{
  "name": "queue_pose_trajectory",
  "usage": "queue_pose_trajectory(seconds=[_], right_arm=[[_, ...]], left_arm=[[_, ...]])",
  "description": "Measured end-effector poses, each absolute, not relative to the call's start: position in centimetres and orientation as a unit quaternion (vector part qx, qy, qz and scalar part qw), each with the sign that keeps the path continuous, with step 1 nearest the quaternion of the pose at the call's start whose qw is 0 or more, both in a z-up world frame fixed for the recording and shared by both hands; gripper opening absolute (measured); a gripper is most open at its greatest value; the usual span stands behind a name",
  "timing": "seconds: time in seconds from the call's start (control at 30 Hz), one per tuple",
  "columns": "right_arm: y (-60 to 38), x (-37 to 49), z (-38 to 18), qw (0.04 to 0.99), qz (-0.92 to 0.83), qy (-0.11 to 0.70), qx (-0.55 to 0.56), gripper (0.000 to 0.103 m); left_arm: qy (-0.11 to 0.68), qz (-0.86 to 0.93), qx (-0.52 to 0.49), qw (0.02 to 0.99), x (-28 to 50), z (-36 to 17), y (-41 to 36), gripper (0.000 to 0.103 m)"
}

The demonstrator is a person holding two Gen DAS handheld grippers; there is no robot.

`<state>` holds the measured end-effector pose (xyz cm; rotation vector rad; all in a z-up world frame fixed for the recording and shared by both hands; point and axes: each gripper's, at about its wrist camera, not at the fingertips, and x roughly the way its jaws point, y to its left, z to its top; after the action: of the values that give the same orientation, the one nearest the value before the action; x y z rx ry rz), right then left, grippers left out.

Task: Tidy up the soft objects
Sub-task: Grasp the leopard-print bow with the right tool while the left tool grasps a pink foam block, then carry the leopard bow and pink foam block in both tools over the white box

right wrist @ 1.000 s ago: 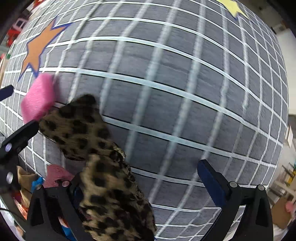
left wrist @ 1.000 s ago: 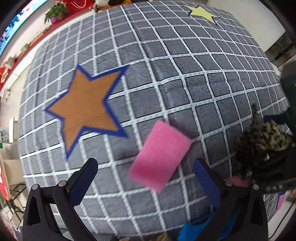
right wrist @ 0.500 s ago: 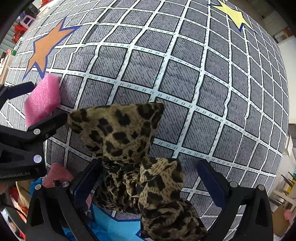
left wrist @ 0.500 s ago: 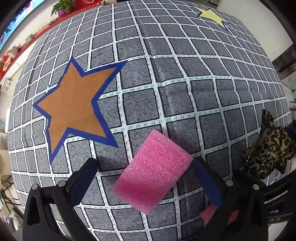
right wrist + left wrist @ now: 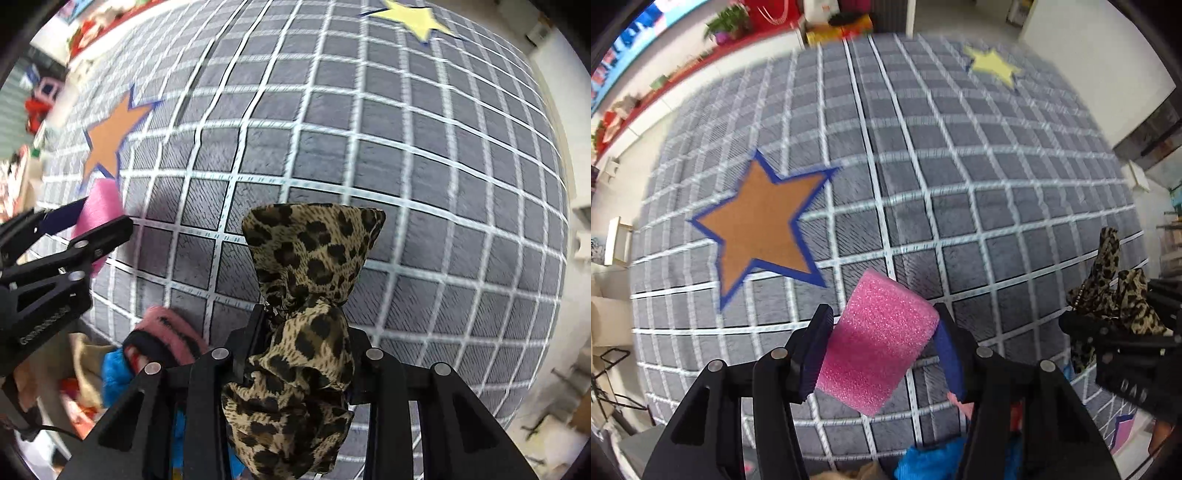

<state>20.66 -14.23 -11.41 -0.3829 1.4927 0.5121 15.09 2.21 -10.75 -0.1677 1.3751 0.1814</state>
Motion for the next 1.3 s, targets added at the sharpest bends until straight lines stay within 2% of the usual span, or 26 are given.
queue_pose_trajectory(seconds=[0.27,0.5,0.87,1.3], right_arm=[[-20.2,18.2,-5.6,0.71,0.223,0.661,-0.095,0.035],[-24.4,14.6,-1.1,0.726,0.208,0.653,-0.053,0.035],[-22.7,5.6,3.9,0.743,0.227,0.629,-0.03,0.035],[-15.7,-4.0,5.3,0.739,0.27,0.616,-0.042,0.035]], left_arm=[[0.572,0.087,-0.117,0.807,9.8,-3.3,1.3,0.058],[0.559,0.06,-0.114,0.819,4.3,0.5,-1.3,0.058],[0.56,0.02,-0.11,0.821,-3.5,4.5,-3.6,0.058],[0.558,0.05,-0.109,0.821,-13.2,6.0,-0.6,0.058]])
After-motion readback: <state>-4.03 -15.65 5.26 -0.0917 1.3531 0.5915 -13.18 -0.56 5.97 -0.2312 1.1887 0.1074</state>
